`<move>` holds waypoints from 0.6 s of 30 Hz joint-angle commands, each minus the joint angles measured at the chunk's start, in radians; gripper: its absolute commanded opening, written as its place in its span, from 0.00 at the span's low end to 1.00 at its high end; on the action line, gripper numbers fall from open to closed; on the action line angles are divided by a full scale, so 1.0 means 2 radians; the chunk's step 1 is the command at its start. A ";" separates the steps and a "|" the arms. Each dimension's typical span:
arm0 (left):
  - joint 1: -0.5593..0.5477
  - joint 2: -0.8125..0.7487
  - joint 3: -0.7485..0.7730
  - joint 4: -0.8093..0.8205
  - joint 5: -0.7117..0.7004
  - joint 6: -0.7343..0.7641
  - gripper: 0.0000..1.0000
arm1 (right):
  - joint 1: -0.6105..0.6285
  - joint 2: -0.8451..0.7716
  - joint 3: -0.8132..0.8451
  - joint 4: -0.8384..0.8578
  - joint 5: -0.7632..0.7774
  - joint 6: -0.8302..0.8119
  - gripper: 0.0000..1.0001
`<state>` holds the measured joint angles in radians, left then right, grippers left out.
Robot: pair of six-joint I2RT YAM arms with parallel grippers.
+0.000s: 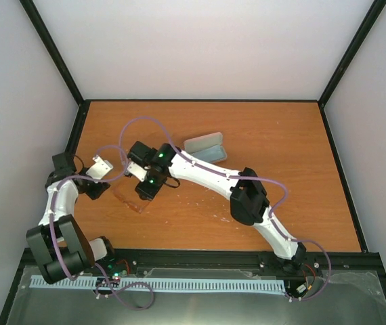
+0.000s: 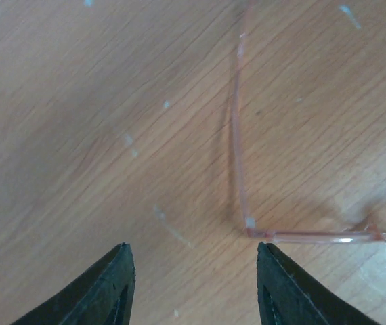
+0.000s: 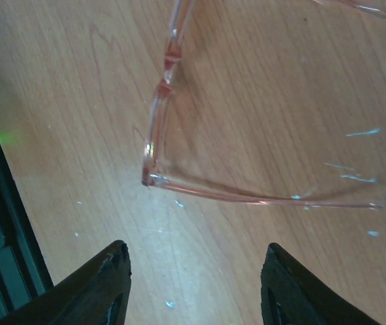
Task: Organize the sunglasses
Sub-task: Pick up the sunglasses from the center of the board.
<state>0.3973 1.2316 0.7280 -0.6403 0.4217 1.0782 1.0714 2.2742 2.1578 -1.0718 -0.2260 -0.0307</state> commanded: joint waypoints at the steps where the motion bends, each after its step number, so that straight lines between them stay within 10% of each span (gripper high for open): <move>1: 0.037 -0.033 -0.013 0.034 -0.001 -0.098 0.52 | 0.026 0.025 0.054 -0.011 -0.003 -0.008 0.53; 18: 0.079 -0.019 0.004 0.050 0.034 -0.228 0.57 | 0.054 0.121 0.144 0.001 -0.024 -0.014 0.57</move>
<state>0.5453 1.1736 0.7063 -0.5594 0.4683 0.6796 1.1549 2.4722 2.4172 -1.0843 -0.2611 -0.0422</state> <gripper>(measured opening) 0.574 0.576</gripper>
